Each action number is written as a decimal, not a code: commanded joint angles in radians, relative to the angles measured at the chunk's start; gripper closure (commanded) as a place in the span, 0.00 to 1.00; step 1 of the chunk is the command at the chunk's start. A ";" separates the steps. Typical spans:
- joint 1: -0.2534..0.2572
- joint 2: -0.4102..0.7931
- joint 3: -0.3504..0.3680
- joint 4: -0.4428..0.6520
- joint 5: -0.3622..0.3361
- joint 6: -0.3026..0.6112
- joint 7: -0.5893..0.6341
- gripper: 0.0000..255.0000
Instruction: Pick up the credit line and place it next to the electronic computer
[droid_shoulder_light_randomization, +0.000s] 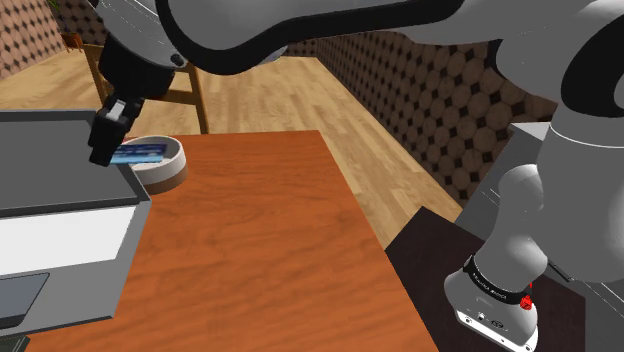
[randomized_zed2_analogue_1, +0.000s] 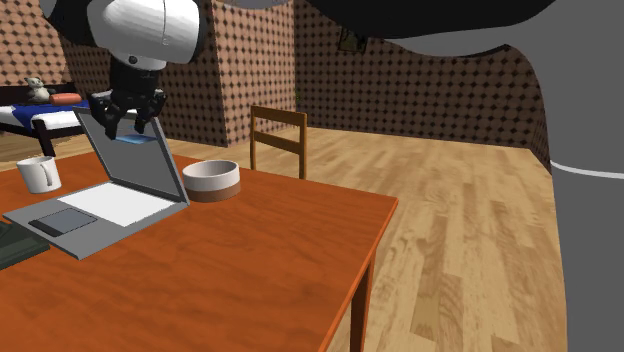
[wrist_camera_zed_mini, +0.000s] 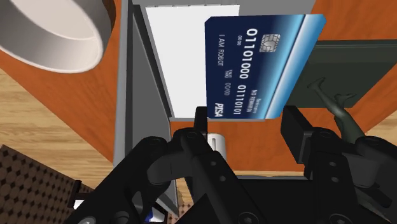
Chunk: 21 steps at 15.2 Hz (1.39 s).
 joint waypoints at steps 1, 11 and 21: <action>-0.001 0.004 0.001 -0.020 0.003 0.024 -0.006 1.00; -0.003 0.021 0.009 -0.128 0.024 0.148 -0.036 1.00; -0.009 0.059 0.021 -0.208 0.048 0.264 -0.069 1.00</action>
